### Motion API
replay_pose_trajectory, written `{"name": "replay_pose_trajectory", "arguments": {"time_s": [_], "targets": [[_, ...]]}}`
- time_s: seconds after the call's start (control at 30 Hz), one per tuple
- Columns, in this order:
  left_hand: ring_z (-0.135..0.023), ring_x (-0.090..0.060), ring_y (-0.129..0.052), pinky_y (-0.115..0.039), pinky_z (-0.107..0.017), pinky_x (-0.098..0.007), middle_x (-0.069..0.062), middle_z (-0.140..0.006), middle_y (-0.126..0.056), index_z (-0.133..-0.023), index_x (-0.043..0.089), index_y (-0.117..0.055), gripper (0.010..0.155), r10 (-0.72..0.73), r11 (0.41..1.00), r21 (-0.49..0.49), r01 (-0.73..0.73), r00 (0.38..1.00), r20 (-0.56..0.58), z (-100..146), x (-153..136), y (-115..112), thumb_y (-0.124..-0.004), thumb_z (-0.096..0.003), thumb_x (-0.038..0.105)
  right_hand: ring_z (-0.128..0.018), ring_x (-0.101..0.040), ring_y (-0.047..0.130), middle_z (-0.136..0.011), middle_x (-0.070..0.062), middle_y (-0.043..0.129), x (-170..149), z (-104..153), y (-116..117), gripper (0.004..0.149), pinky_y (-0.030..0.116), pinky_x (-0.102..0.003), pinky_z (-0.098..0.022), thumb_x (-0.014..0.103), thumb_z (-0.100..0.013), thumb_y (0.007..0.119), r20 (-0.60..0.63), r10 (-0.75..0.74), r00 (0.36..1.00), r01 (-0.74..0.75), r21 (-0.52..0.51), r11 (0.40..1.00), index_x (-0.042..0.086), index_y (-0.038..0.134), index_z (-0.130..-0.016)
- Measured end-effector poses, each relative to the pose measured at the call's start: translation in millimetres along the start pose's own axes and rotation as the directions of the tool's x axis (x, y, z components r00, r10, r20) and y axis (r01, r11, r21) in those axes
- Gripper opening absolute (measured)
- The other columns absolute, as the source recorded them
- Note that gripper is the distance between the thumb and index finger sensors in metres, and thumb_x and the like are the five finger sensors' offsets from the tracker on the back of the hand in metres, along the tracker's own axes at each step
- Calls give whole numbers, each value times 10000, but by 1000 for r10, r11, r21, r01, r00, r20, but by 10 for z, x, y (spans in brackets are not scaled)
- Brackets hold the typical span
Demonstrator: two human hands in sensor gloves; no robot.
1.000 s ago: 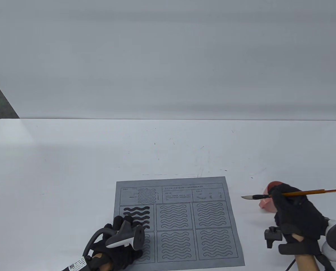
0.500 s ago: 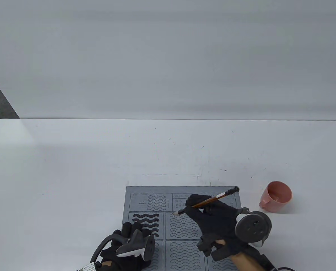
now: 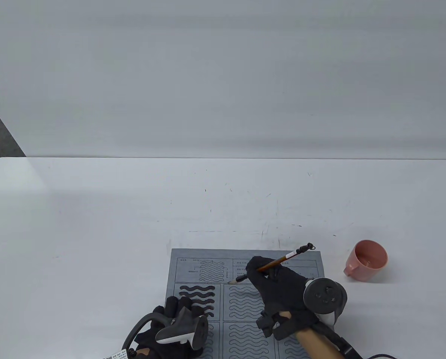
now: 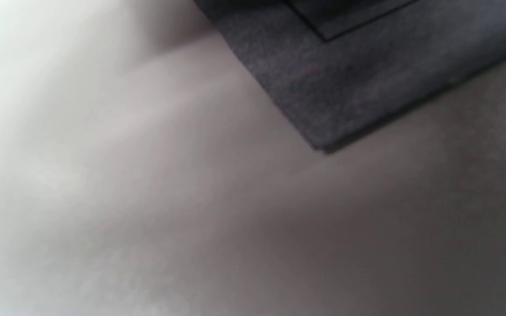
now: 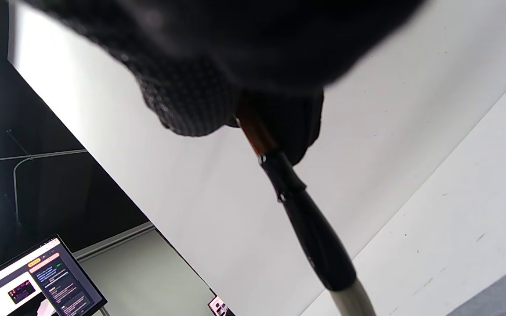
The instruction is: Trace patterns on water writing practice cloth with Chinese brush
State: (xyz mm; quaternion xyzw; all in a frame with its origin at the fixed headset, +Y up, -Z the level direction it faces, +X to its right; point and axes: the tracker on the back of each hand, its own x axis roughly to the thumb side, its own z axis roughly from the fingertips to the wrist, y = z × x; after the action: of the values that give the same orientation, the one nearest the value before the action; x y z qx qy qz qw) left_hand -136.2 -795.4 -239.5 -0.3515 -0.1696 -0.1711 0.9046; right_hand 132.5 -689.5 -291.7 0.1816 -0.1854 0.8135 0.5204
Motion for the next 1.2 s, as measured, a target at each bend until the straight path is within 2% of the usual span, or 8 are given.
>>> {"name": "replay_pose_trajectory", "arguments": {"time_s": [0.23, 0.4, 0.67, 1.2], "targets": [[-995, -518, 180, -112, -761, -708, -152, -996, 322, -897, 299, 309, 897, 0, 1000, -6, 0, 1000, 2, 13, -4, 3, -324, -355, 632, 35, -64, 936, -634, -194, 1068, 8, 23, 162, 360, 804, -308, 148, 255, -427, 935, 32, 130, 991, -131, 39, 991, 59, 897, -726], [-1000, -512, 178, -116, -762, -708, -146, -998, 321, -896, 302, 310, 896, -4, 1000, -6, 4, 1000, -4, 18, -5, 4, -320, -353, 635, 36, -65, 935, -639, -197, 1067, -6, 28, 192, 359, 804, -310, 148, 253, -428, 933, 41, 210, 977, -212, 59, 975, 60, 896, -728], [-1009, -509, 172, -125, -763, -710, -142, -1008, 312, -909, 306, 300, 896, 33, 999, -5, -33, 999, -35, 28, 11, -4, -327, -360, 637, 30, -70, 936, -660, -199, 1058, -130, 11, 221, 361, 804, -315, 143, 240, -429, 918, 7, 213, 977, -213, 79, 974, 58, 885, -739], [-981, -522, 192, -94, -750, -717, -156, -986, 332, -893, 294, 319, 897, 31, 999, -9, -31, 999, -10, 21, 10, -1, -311, -353, 637, 28, -72, 936, -673, -202, 1053, -178, 27, 290, 367, 805, -319, 138, 236, -432, 910, -5, 218, 976, -216, 109, 970, 58, 874, -751]]}}
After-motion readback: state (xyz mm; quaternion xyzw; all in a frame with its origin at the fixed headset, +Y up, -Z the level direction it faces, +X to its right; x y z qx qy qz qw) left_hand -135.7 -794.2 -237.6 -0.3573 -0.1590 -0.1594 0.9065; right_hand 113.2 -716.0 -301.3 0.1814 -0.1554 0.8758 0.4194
